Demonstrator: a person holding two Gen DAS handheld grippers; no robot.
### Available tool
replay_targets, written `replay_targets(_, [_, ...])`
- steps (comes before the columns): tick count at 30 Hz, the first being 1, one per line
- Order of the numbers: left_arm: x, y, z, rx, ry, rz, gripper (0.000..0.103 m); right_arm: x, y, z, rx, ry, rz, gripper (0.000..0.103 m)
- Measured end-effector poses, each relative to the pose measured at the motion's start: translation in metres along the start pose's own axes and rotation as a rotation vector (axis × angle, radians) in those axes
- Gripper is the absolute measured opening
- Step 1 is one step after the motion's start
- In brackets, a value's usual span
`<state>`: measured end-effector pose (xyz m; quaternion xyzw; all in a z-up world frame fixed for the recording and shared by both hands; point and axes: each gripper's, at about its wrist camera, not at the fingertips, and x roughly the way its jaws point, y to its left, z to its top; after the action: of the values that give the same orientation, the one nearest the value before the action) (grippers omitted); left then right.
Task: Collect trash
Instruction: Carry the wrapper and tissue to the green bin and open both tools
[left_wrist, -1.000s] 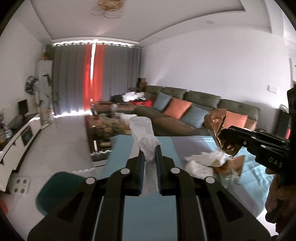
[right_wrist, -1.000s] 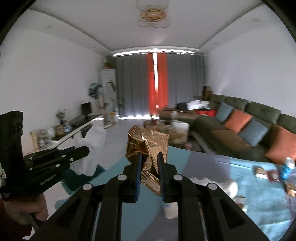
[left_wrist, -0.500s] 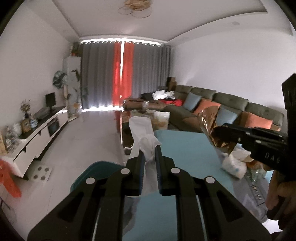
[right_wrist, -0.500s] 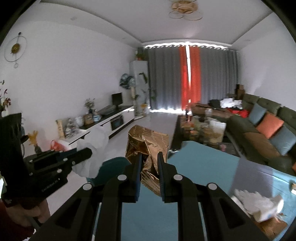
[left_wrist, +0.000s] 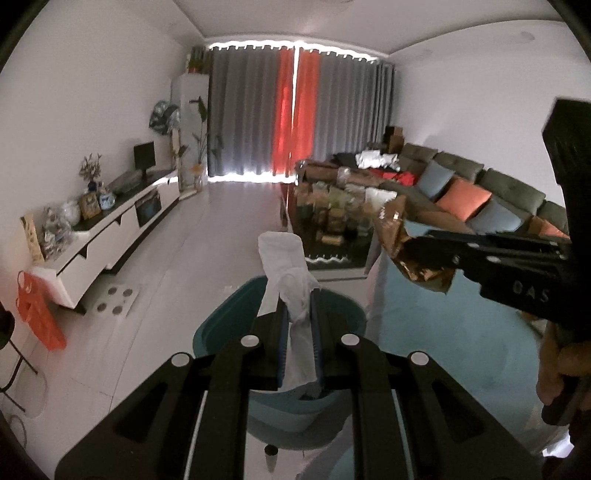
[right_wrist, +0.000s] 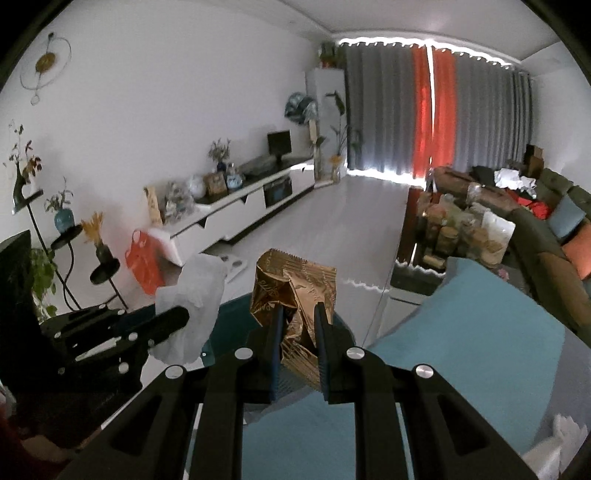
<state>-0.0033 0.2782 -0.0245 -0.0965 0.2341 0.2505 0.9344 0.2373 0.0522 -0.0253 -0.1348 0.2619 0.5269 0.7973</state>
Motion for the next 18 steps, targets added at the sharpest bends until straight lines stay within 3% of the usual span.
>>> replay_targets(6, [0.048,-0.002,-0.007,-0.017,0.083,0.01,0.012,0.039,0.009,0.004,0.008,0.085,0.031,0.015])
replay_targets(18, [0.127,0.007,-0.018,-0.029,0.171,0.037,0.012,0.123,0.007,0.003,0.09,0.268,0.086,0.015])
